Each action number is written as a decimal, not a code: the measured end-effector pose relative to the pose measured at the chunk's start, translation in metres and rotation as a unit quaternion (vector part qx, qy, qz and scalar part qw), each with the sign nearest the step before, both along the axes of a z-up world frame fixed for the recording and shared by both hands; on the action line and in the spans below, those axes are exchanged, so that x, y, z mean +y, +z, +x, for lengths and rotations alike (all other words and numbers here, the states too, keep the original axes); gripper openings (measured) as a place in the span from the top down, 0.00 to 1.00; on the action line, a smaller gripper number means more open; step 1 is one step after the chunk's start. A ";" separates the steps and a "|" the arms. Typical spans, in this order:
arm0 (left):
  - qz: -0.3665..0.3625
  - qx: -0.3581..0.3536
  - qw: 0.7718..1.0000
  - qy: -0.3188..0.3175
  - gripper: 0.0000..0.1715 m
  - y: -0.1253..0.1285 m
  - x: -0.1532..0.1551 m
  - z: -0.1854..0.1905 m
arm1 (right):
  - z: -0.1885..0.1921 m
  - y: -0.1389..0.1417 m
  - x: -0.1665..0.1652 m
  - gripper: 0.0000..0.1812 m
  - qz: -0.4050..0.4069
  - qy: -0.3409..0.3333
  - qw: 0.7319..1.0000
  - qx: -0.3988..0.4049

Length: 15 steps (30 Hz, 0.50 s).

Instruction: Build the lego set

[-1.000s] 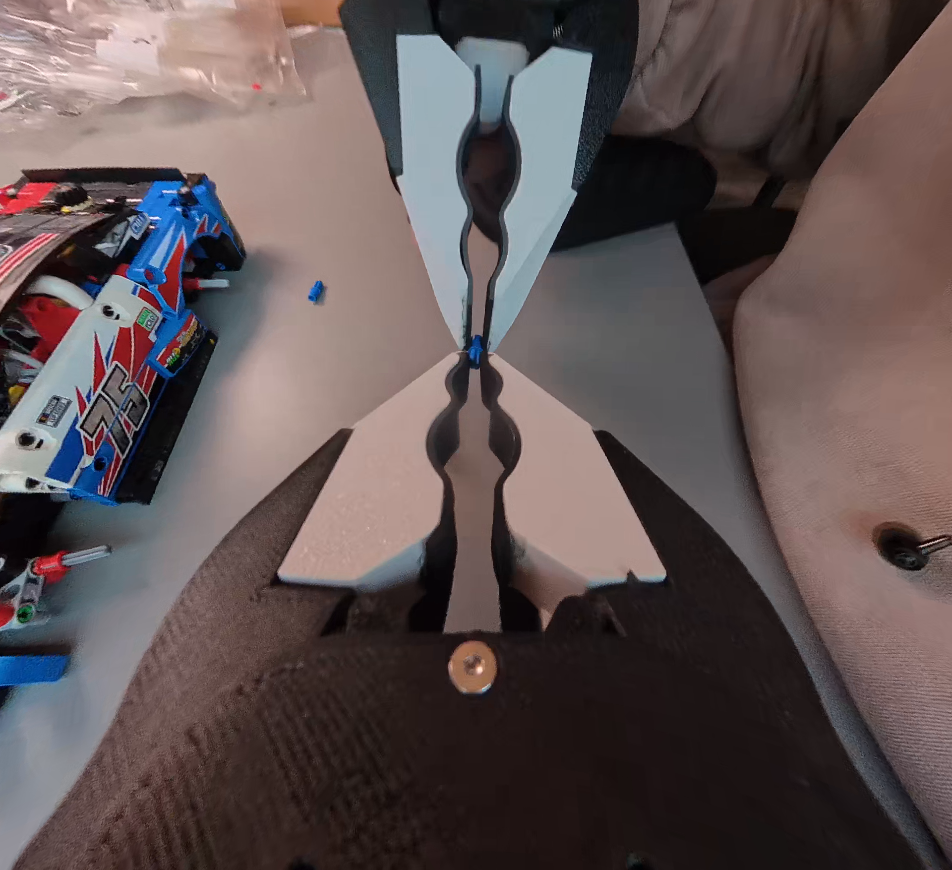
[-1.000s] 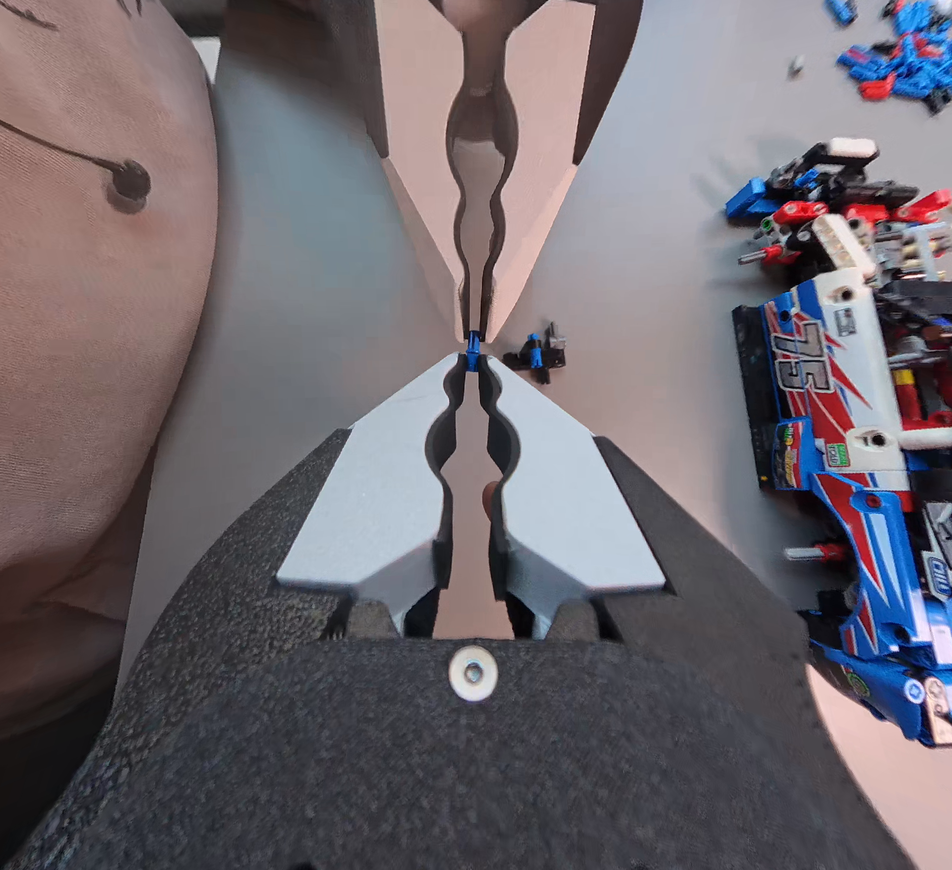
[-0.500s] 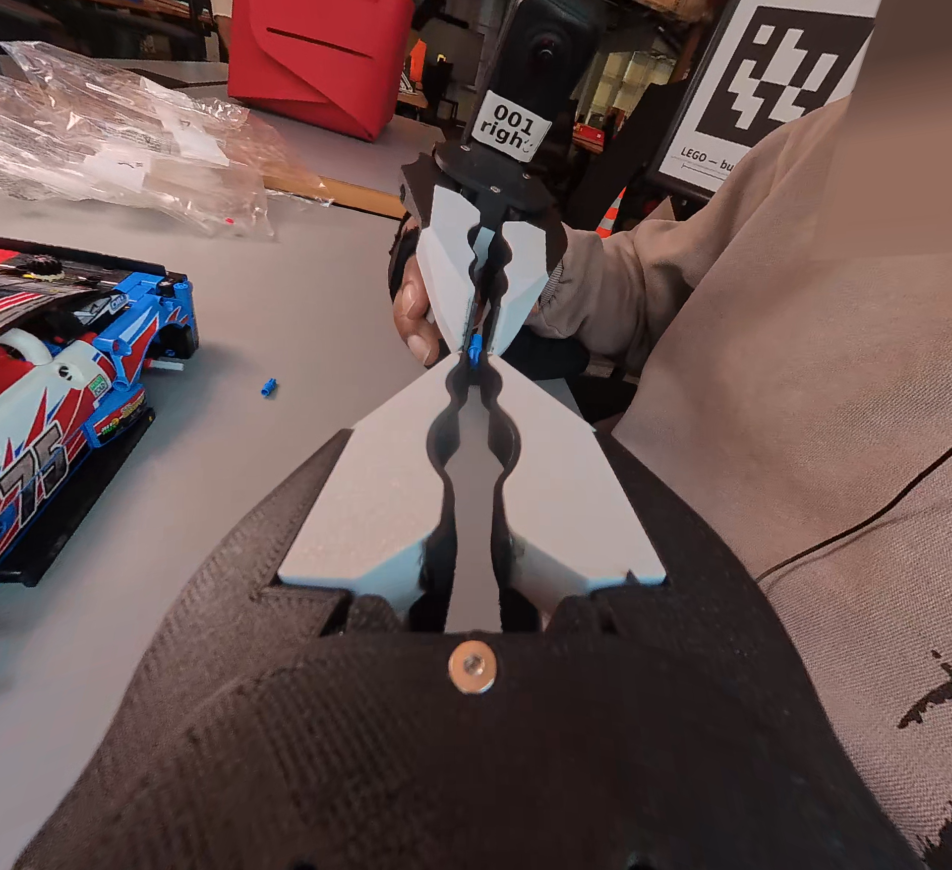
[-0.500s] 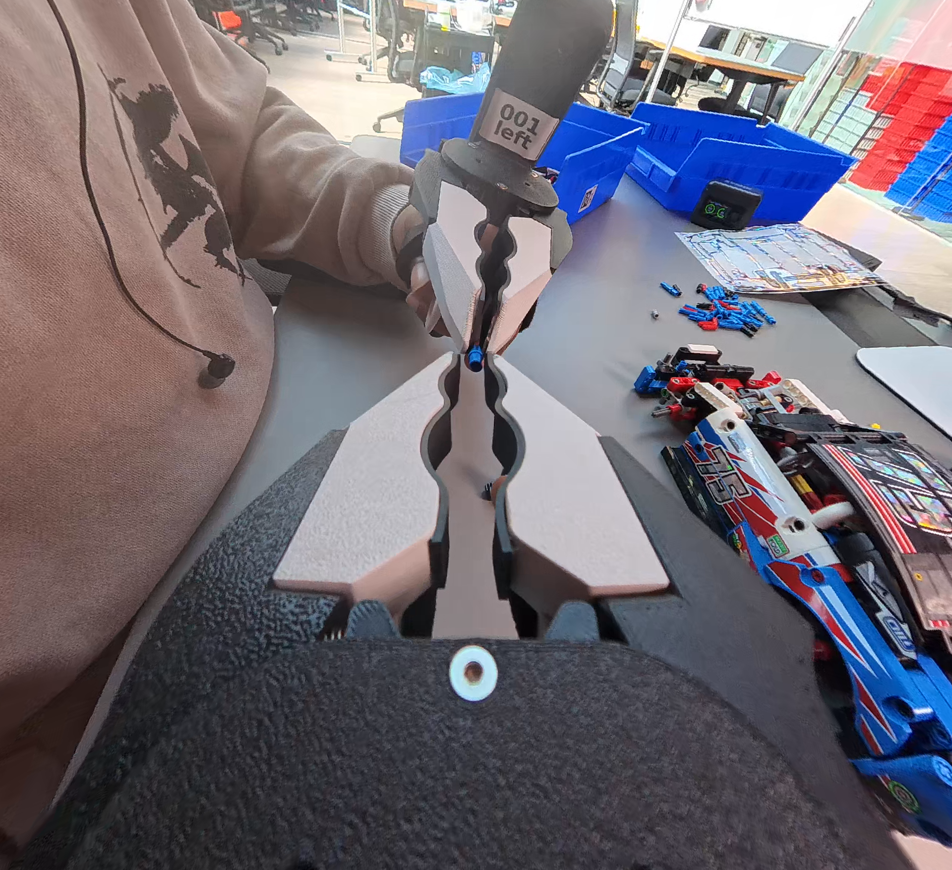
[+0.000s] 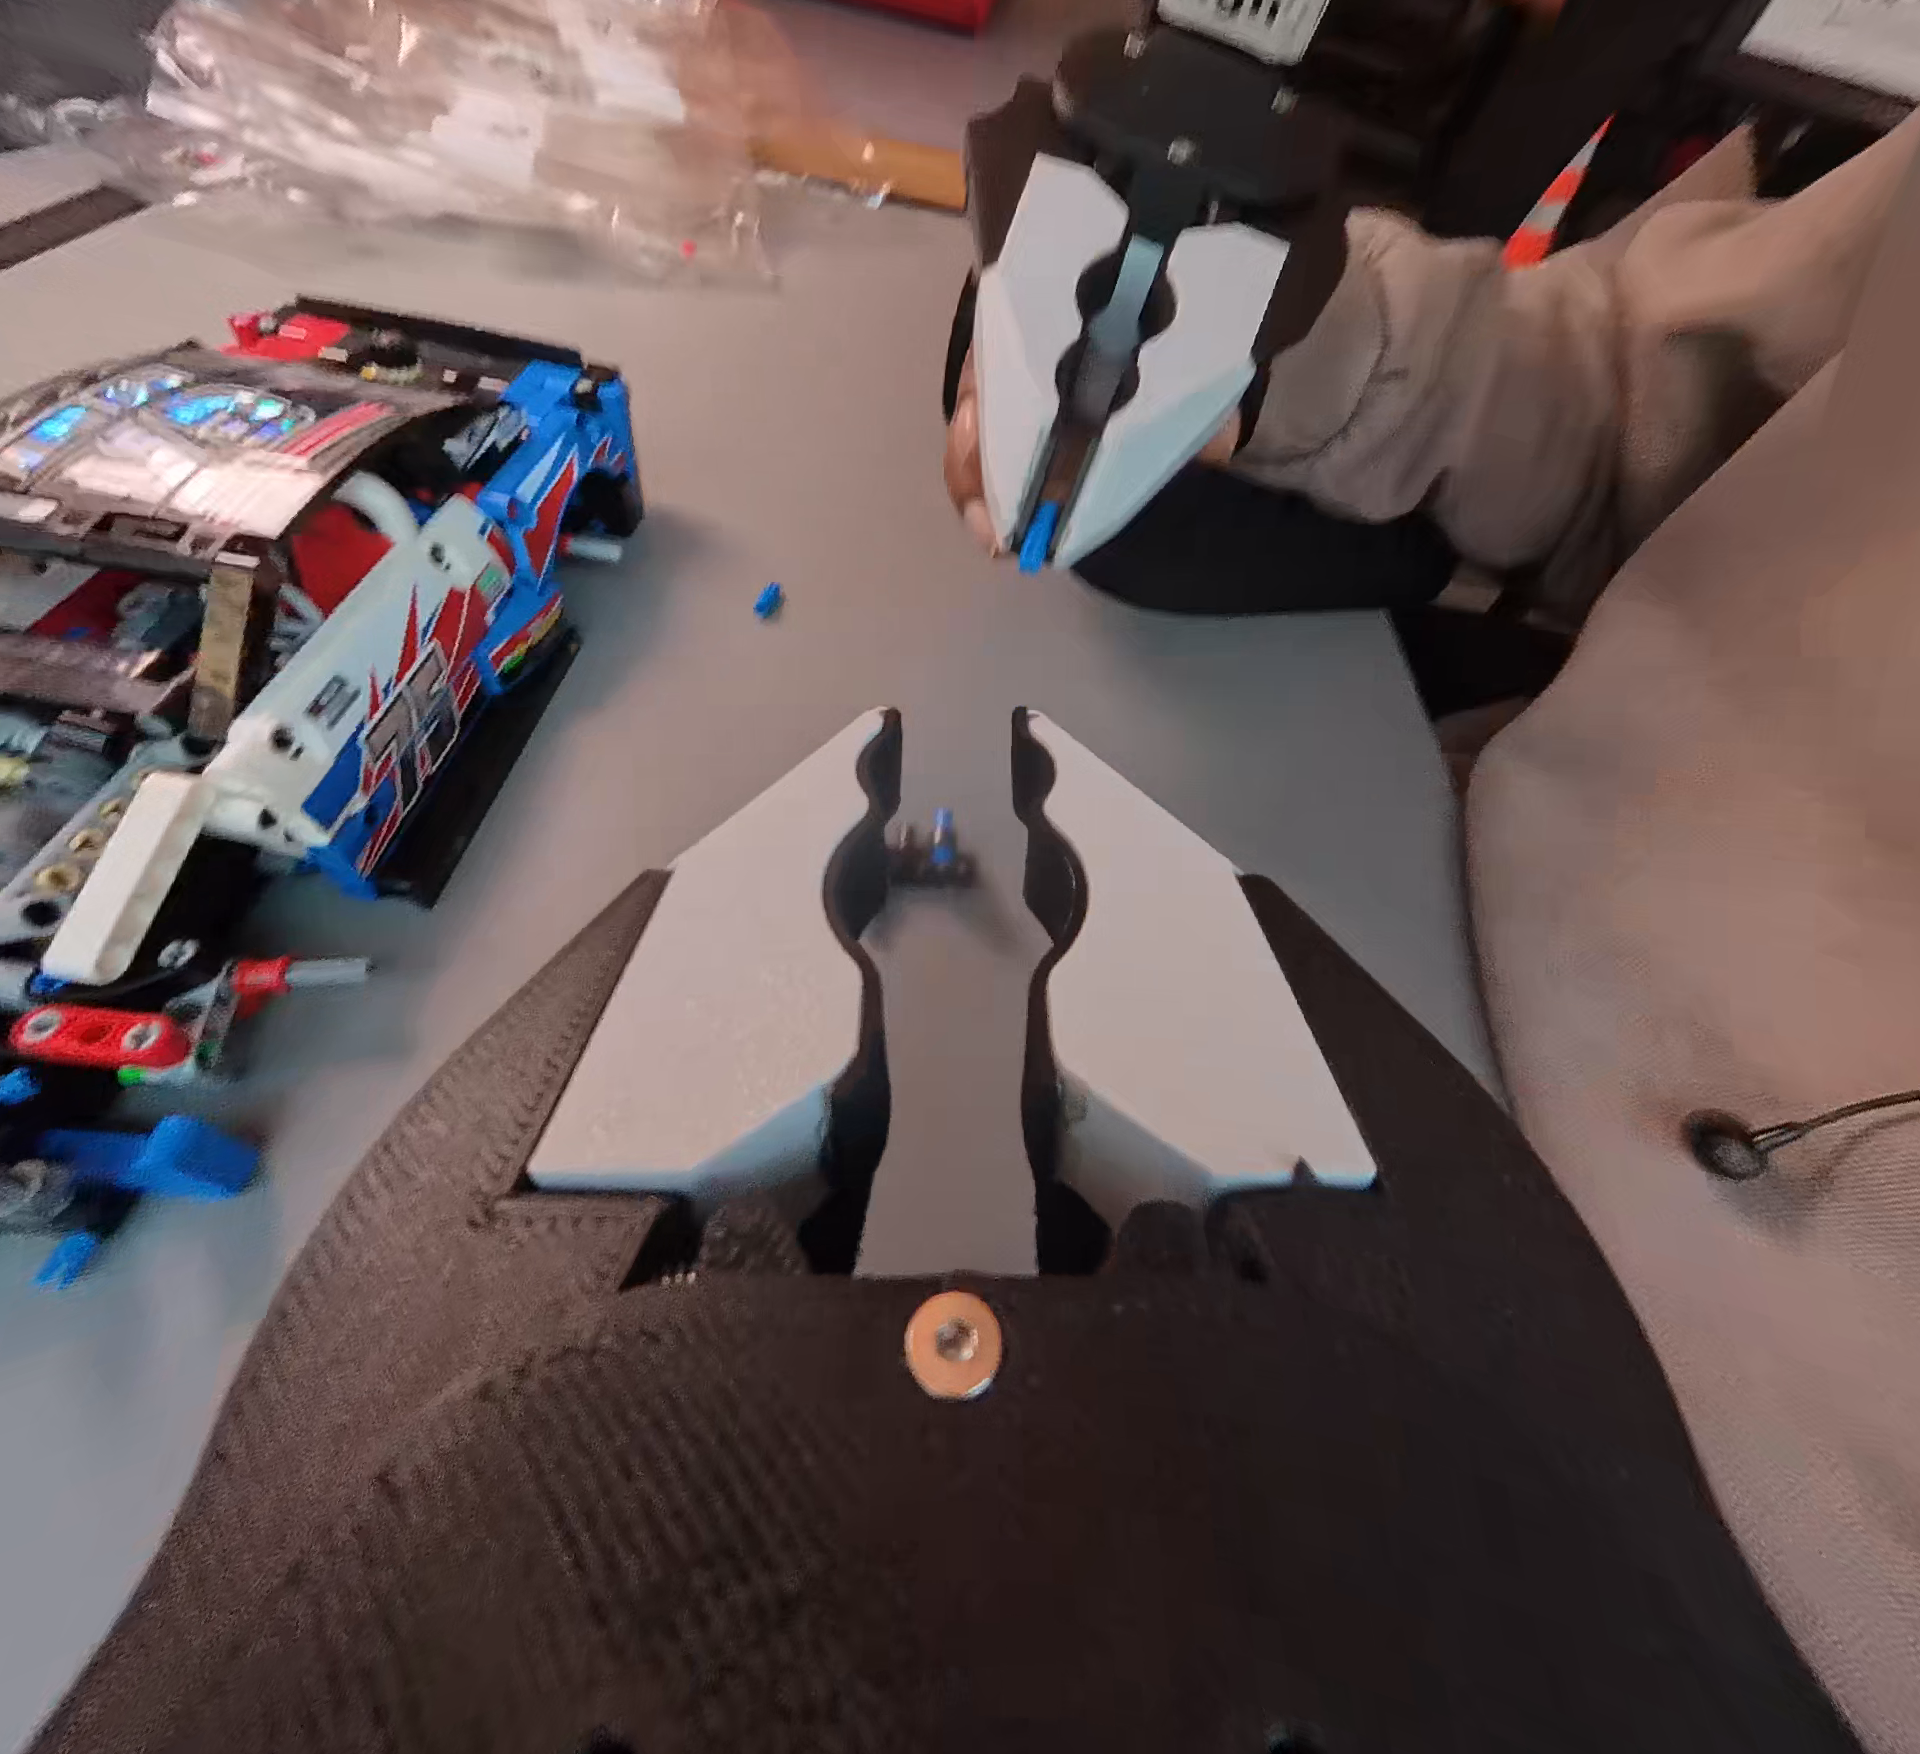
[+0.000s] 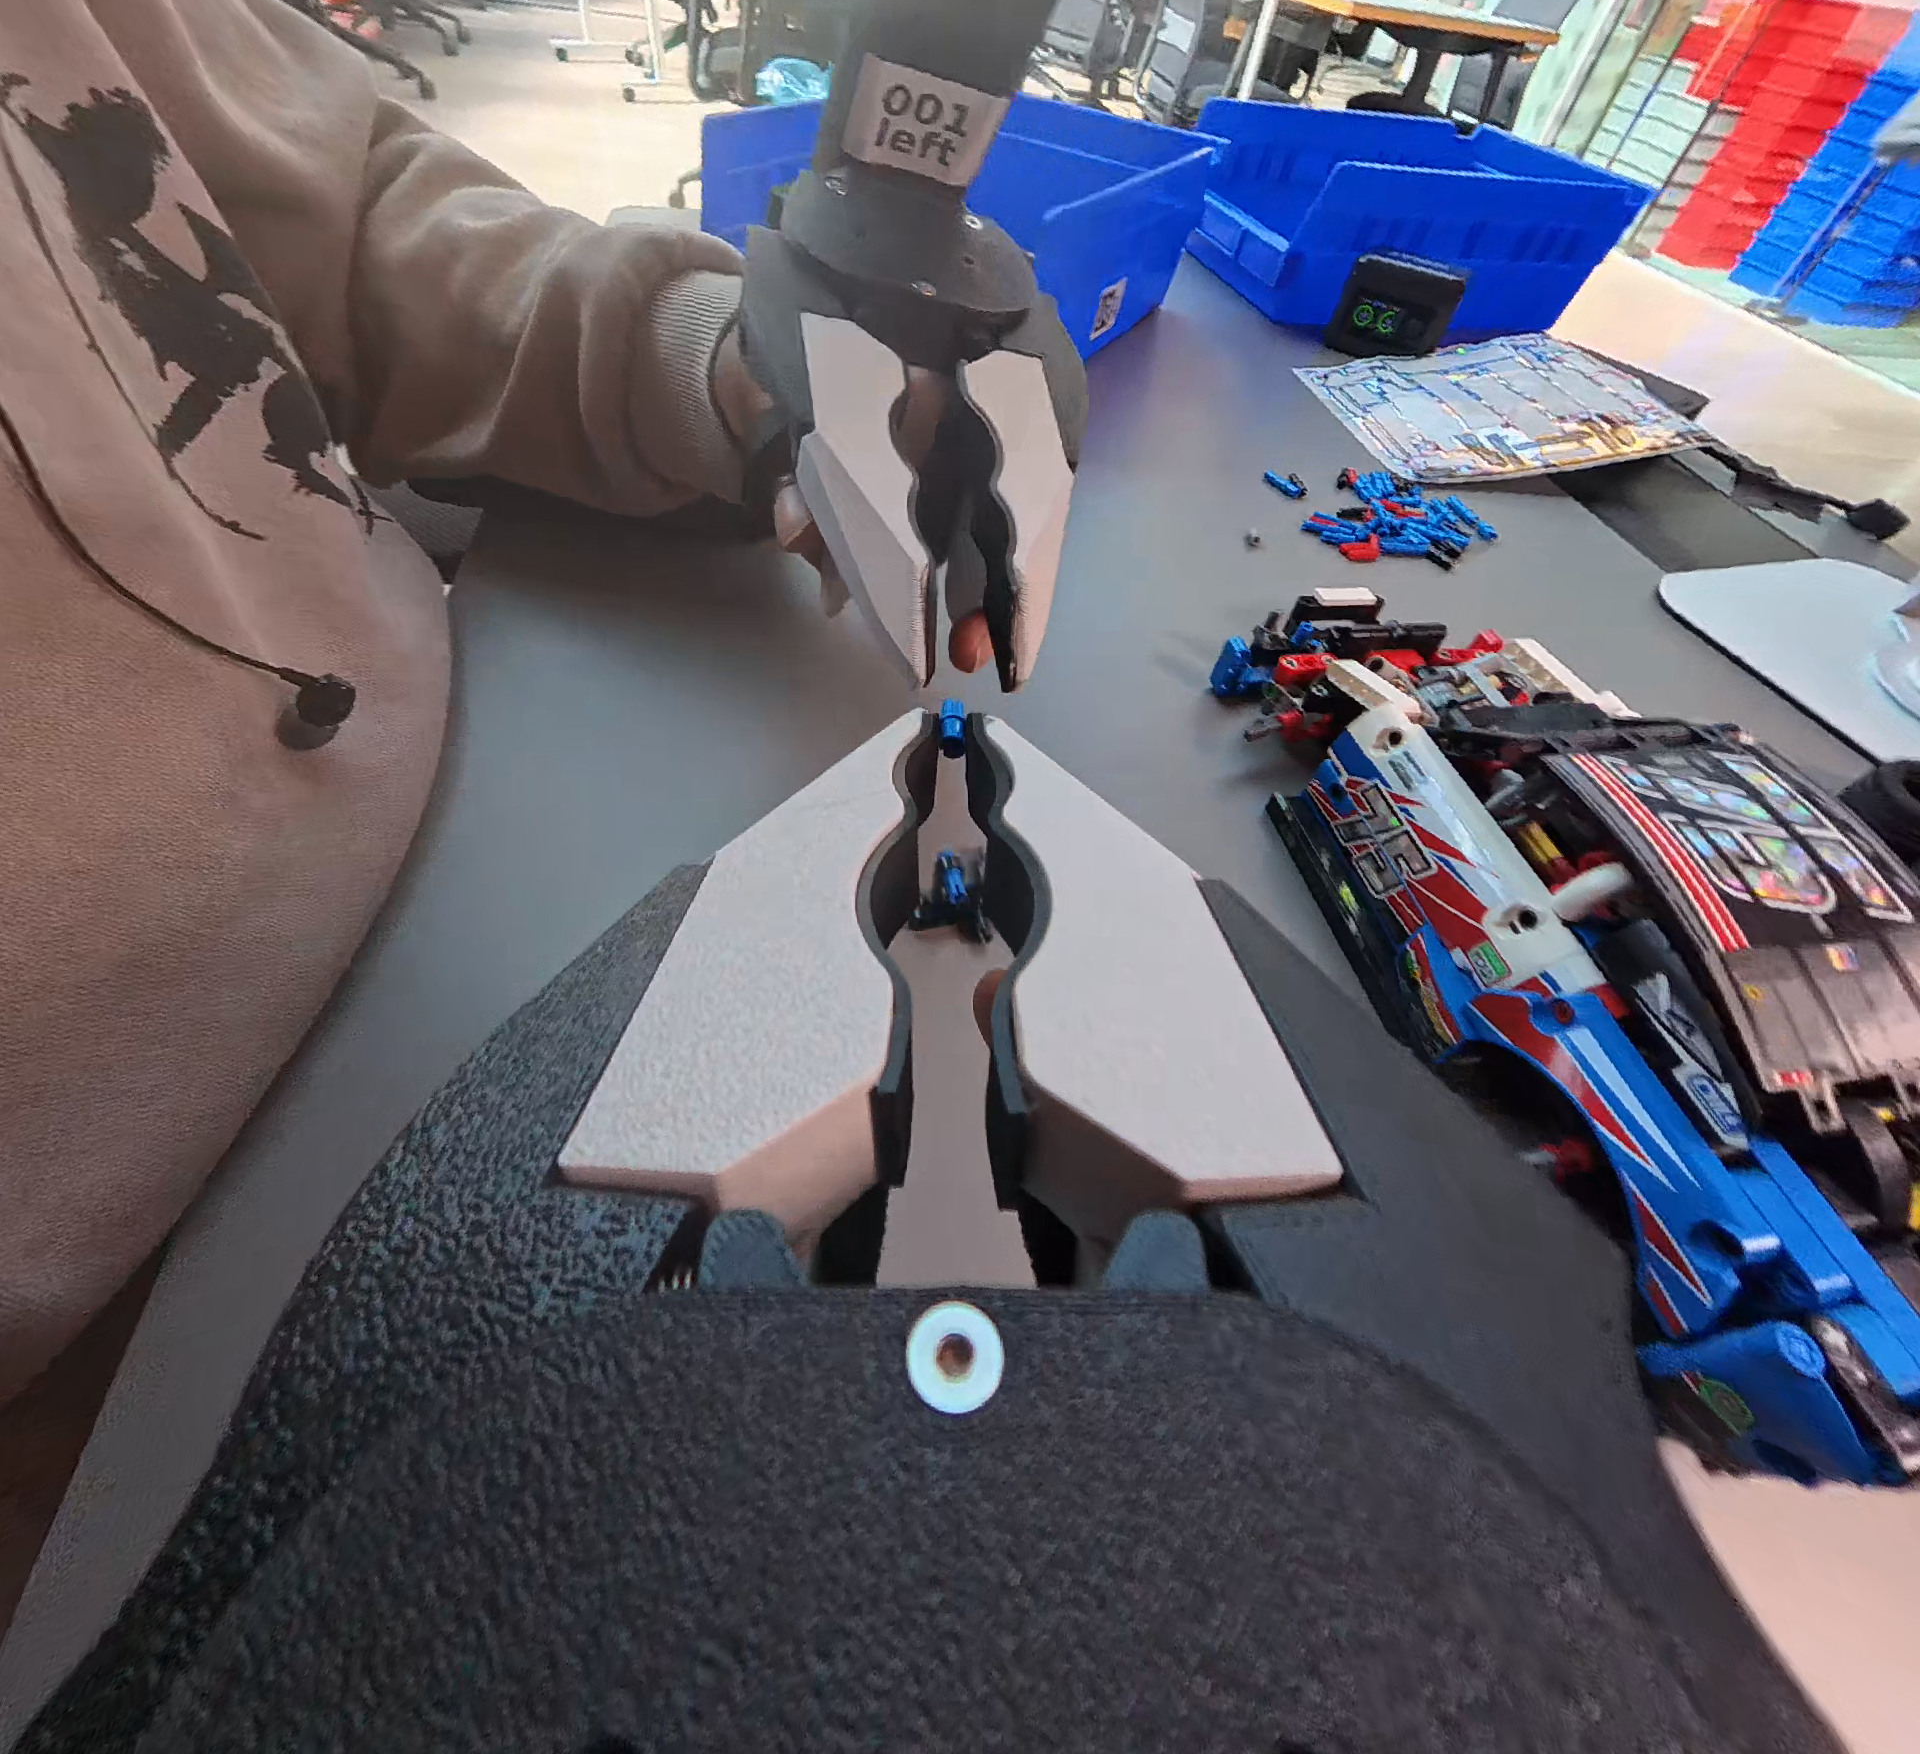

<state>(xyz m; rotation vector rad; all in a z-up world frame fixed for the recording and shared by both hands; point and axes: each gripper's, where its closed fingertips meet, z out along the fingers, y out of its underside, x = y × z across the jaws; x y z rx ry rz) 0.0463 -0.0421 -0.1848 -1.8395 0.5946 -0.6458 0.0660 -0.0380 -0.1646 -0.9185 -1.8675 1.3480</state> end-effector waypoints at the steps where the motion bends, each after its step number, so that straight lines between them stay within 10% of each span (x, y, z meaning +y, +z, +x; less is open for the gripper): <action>1: -0.022 0.033 0.999 0.006 0.86 -0.013 0.000 -0.005 | 0.000 -0.003 0.008 0.99 -0.005 -0.012 1.000 -0.008; 15: -0.048 0.294 0.955 0.002 0.94 -0.058 0.008 0.010 | -0.001 -0.031 0.030 0.98 0.011 -0.052 0.997 -0.059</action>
